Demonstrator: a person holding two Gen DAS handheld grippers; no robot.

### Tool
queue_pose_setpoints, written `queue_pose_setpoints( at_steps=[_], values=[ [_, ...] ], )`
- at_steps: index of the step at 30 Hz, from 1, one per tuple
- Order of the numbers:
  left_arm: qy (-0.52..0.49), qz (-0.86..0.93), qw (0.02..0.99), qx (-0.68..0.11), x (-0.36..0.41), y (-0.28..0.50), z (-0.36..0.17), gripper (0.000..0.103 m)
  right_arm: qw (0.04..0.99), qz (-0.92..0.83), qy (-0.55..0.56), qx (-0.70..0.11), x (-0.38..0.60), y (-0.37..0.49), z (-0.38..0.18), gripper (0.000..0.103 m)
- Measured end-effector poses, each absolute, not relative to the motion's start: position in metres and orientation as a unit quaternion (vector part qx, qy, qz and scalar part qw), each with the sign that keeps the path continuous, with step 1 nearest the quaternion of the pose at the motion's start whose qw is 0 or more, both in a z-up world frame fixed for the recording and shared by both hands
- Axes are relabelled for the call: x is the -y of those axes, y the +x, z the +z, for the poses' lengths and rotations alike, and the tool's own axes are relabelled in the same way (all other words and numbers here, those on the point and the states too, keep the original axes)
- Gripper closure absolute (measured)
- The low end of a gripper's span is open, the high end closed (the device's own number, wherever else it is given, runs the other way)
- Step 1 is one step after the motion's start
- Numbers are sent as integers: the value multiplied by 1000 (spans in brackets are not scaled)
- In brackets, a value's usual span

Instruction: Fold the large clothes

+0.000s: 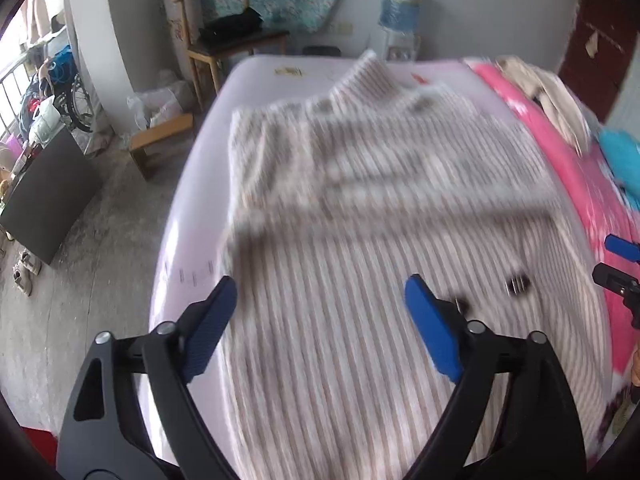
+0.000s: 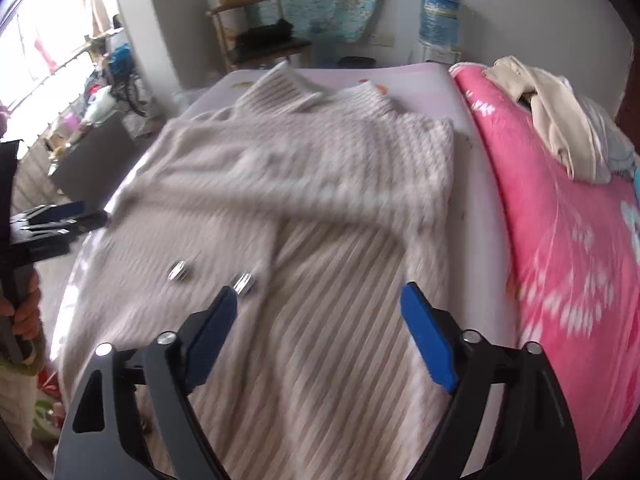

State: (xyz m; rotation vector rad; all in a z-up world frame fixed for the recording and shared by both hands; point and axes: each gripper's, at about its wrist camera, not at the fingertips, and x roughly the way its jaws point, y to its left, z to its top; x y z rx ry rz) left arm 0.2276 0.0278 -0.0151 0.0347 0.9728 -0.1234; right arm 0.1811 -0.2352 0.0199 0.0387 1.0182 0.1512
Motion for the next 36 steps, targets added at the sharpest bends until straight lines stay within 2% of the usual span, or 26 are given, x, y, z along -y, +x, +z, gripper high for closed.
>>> queue_pose_setpoints(
  at_steps=[5, 12, 15, 17, 21, 25, 36],
  values=[
    [27, -66, 864, -498, -8, 187, -44, 19, 856, 80, 28, -511, 220, 134, -3, 18],
    [43, -49, 848, -525, 11, 174, -83, 18, 849, 48, 19, -526, 220, 114, -37, 18],
    [53, -36, 851, -522, 12, 173, -86, 11, 846, 41, 23, -532, 224, 111, -48, 18],
    [45, -34, 850, -523, 8, 173, -88, 9, 843, 39, 34, -535, 228, 109, -54, 14],
    [36, -32, 853, -520, 4, 170, -90, 8, 847, 46, 28, -528, 226, 105, -59, 6],
    [34, -25, 855, -517, 6, 167, -91, 7, 849, 39, 0, -526, 218, 102, -63, 6],
    [28, -18, 849, -527, 7, 169, -89, 6, 859, 38, 13, -510, 221, 101, -63, 6]
  ],
)
